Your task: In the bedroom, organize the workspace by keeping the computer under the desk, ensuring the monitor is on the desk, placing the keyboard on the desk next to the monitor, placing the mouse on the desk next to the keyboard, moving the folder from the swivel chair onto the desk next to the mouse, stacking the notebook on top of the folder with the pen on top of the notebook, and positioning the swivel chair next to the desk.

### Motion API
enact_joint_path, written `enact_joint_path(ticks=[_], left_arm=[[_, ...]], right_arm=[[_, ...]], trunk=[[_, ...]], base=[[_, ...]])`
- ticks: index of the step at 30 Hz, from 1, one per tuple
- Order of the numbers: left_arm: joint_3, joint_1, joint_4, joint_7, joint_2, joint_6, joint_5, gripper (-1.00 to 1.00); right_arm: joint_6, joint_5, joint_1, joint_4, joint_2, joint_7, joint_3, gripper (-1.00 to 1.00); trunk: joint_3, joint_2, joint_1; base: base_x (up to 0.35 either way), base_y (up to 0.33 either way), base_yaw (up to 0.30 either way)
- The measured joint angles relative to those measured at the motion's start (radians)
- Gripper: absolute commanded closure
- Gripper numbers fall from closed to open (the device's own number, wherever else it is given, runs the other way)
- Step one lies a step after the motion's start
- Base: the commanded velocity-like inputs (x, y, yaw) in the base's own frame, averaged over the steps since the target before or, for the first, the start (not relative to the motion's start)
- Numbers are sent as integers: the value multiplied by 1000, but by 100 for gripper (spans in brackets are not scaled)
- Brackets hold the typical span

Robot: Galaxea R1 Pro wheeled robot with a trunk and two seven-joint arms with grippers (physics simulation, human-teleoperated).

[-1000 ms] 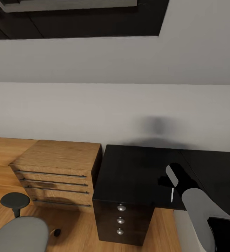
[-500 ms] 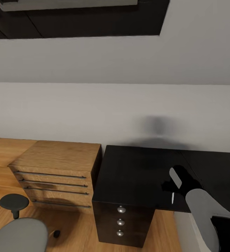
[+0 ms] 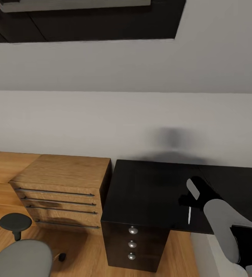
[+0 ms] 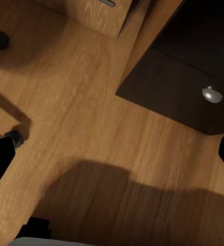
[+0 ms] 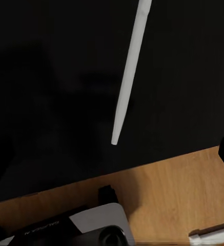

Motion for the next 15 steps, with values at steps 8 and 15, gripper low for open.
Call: enact_joint_path(ticks=[8, 15], left_arm=[[1, 0, 0, 0, 0, 0, 0, -100], [1, 0, 1, 0, 0, -1, 0, -100]], right_arm=[[0, 0, -115, 127, -2, 4, 4, -100], [0, -1, -152, 167, -3, 1, 5, -100]], trunk=[[0, 0, 0], [0, 0, 0]], base=[[0, 0, 0], [120, 0, 0]])
